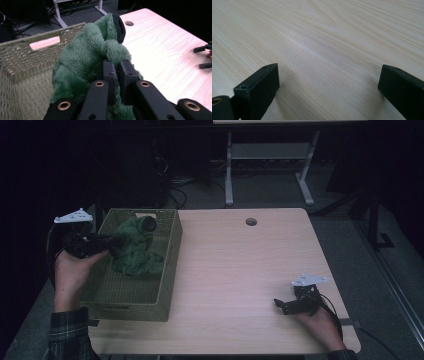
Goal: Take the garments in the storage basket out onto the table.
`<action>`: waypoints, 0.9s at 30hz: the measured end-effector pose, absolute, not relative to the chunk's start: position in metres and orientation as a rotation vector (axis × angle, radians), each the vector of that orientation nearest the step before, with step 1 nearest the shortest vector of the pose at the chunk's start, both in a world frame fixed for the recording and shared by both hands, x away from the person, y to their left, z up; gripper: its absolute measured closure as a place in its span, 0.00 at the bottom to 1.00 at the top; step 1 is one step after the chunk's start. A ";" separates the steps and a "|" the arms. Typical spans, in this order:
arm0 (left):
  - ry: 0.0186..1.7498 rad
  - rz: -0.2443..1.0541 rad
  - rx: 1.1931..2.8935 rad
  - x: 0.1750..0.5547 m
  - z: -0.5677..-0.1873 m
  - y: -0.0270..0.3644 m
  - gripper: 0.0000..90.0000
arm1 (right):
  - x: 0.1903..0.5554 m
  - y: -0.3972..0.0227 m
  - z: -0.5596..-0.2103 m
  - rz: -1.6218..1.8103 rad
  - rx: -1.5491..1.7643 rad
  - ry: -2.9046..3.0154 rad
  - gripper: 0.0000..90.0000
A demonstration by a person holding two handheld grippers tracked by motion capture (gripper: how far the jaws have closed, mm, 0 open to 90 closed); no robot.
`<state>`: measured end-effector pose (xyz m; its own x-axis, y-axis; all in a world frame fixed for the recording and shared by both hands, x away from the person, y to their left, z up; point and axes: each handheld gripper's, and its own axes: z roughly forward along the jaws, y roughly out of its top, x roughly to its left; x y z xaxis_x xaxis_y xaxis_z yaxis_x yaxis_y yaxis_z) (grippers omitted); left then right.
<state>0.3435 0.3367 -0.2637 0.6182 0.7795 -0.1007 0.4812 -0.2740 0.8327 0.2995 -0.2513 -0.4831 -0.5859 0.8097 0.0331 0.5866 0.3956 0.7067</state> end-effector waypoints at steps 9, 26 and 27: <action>0.950 0.433 1.935 0.345 -0.241 0.326 0.94 | 0.299 -0.251 -0.483 0.994 1.218 2.341 0.03; 0.816 0.394 1.941 0.351 -0.223 0.266 0.94 | 0.299 -0.251 -0.483 0.993 1.225 2.343 0.03; 0.809 0.390 1.942 0.352 -0.223 0.261 0.94 | 0.299 -0.251 -0.483 0.993 1.224 2.343 0.03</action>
